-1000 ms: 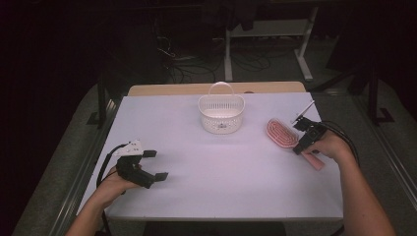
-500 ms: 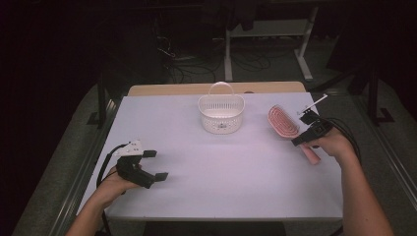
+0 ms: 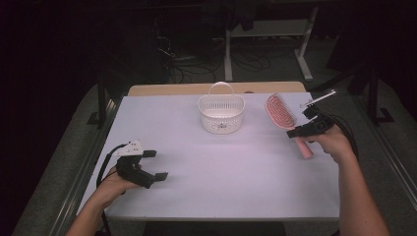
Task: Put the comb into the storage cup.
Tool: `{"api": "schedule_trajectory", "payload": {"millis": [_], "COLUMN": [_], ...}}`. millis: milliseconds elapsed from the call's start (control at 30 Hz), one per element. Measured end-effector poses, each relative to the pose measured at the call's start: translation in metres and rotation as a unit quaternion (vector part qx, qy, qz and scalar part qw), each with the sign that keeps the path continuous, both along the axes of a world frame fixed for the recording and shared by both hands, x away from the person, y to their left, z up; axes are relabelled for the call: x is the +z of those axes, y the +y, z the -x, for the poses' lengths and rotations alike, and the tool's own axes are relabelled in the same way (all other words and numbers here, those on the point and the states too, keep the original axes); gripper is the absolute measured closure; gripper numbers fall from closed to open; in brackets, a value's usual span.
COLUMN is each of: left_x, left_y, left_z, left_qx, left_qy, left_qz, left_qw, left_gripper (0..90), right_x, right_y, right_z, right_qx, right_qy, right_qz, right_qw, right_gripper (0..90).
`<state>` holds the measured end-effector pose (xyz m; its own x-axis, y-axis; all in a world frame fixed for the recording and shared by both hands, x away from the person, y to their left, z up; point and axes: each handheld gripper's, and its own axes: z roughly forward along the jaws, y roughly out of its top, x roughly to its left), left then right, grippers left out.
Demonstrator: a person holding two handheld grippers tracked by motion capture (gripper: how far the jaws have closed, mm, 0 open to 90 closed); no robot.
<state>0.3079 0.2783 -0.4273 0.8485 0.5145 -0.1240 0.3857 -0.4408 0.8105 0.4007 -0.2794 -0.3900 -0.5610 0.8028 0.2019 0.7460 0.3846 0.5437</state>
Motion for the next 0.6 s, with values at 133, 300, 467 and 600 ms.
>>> {"api": "schedule_trajectory", "payload": {"millis": [133,300,467,600], "left_x": [0.000,0.000,0.000,0.000], "left_y": [0.000,0.000,0.000,0.000], "left_z": [0.000,0.000,0.000,0.000], "left_qx": [0.000,0.000,0.000,0.000], "left_qy": [0.000,0.000,0.000,0.000], "left_qz": [0.000,0.001,0.001,0.002], "left_qw": [1.0000,1.0000,1.0000,1.0000], "left_gripper": [0.0,0.0,0.0,0.0], "right_x": [0.004,0.009,0.014,0.019], "right_y": [0.003,0.008,0.014,0.020], "right_z": [0.000,-0.001,-0.003,-0.005], "right_qx": [0.003,0.008,0.011,0.014], "right_qy": [-0.012,-0.035,-0.056,-0.068], "right_qz": [-0.020,-0.040,-0.061,-0.074], "right_qw": [0.9997,0.9985,0.9965,0.9948], "right_gripper": [68.8,68.8,68.9,68.8]}}
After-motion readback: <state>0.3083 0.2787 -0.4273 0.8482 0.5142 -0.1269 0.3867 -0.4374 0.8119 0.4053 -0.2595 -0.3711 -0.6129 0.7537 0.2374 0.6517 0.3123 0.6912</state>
